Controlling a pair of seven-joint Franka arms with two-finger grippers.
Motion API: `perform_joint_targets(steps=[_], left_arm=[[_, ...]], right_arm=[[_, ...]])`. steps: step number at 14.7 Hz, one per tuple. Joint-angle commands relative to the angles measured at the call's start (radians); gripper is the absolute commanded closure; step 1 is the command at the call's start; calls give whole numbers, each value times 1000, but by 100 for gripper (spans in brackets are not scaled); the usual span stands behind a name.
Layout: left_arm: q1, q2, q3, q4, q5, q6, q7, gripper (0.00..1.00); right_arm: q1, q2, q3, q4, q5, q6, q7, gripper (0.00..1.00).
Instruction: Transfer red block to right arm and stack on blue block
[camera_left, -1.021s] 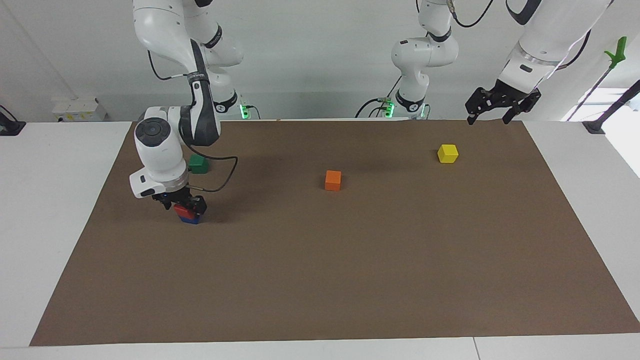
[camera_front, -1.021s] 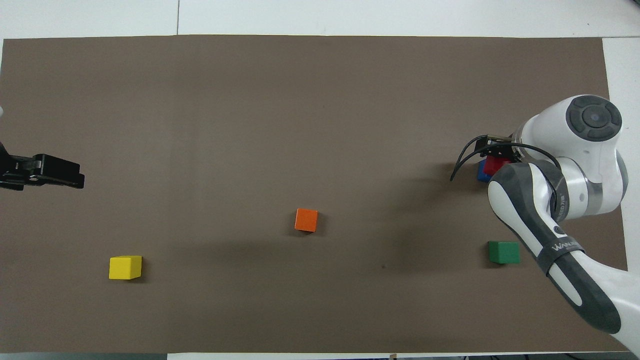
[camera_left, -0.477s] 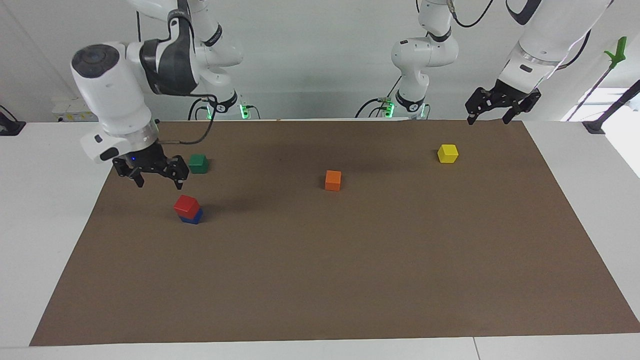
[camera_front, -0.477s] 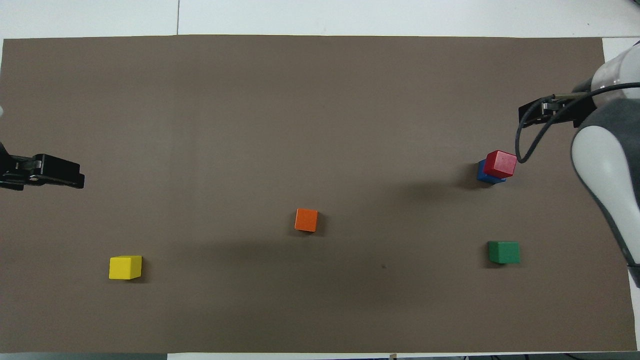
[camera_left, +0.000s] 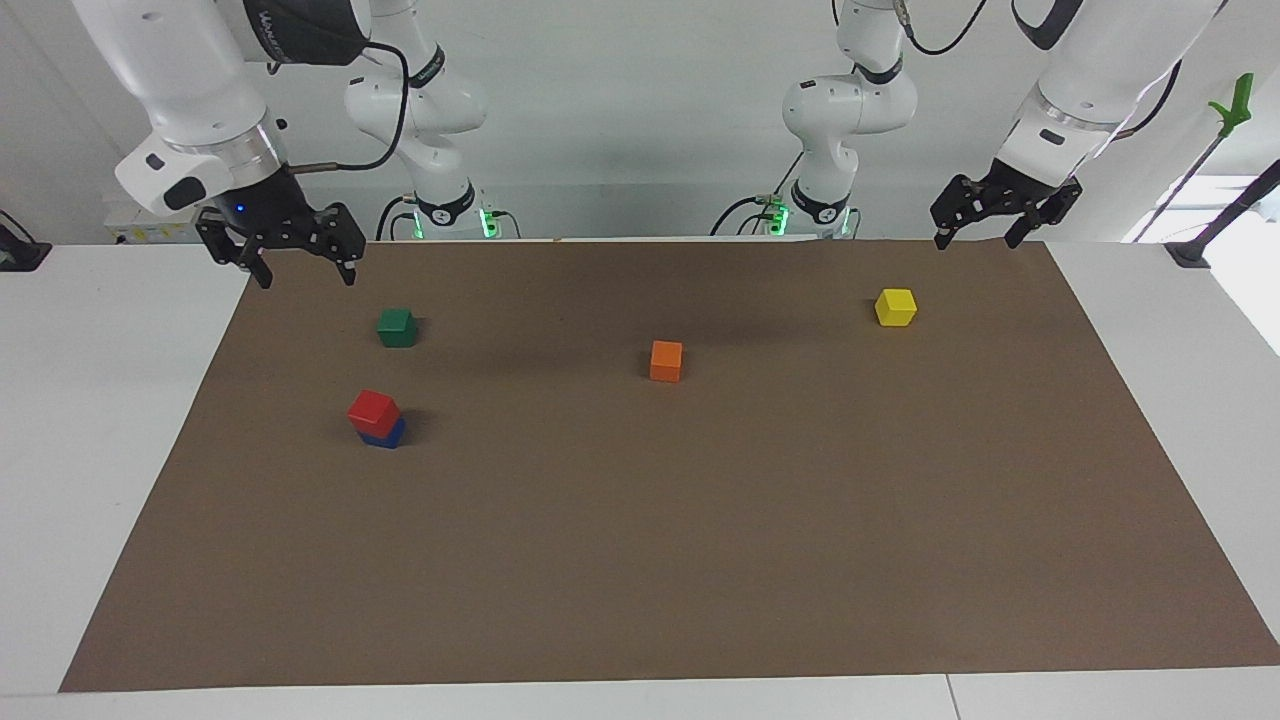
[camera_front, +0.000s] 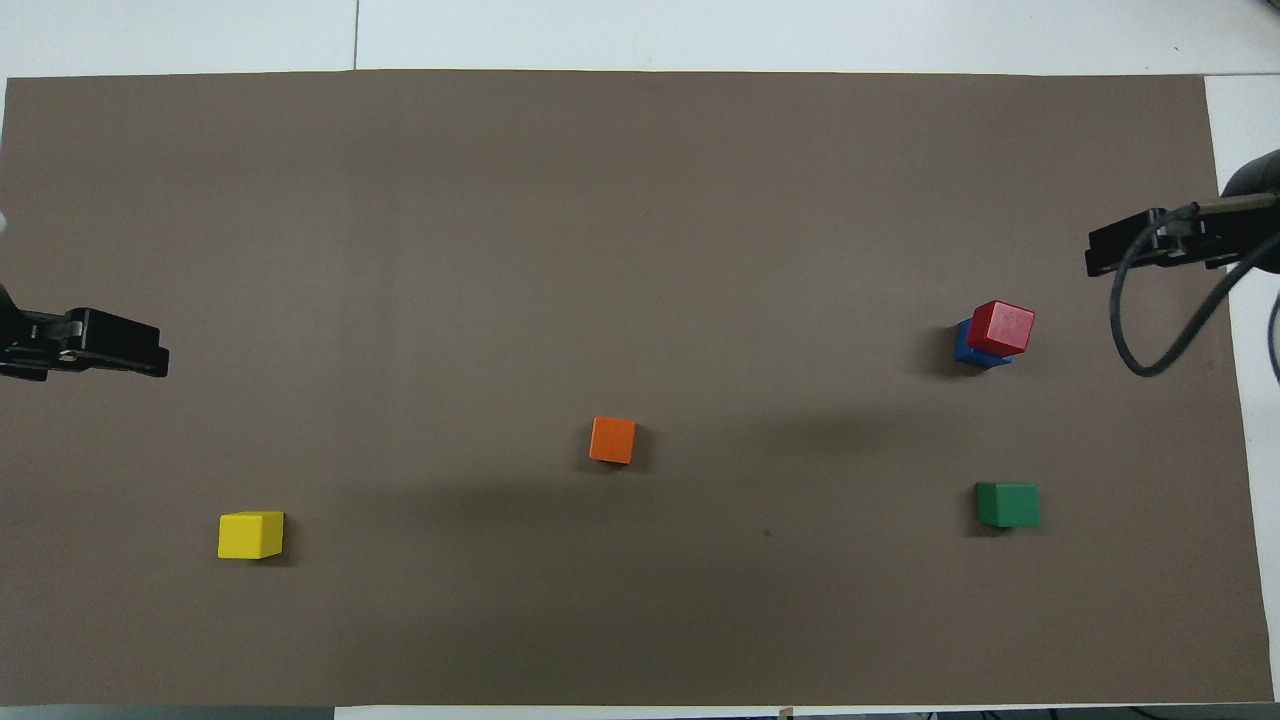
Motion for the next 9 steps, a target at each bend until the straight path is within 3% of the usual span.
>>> perform_joint_targets(steps=[1,5,9], left_arm=[[-8,-16,12,-6,-8,-12,-2,0],[-8,-16,12,-6,-8,-12,-2,0],[-8,-16,12,-6,-8,-12,-2,0]], right_arm=[[-37,0,-1,10,17,-55,-78,0],[-80,-15,3,-6,14,-45,-84,0],[-77,-83,3,-65,5,-5,-68,0]])
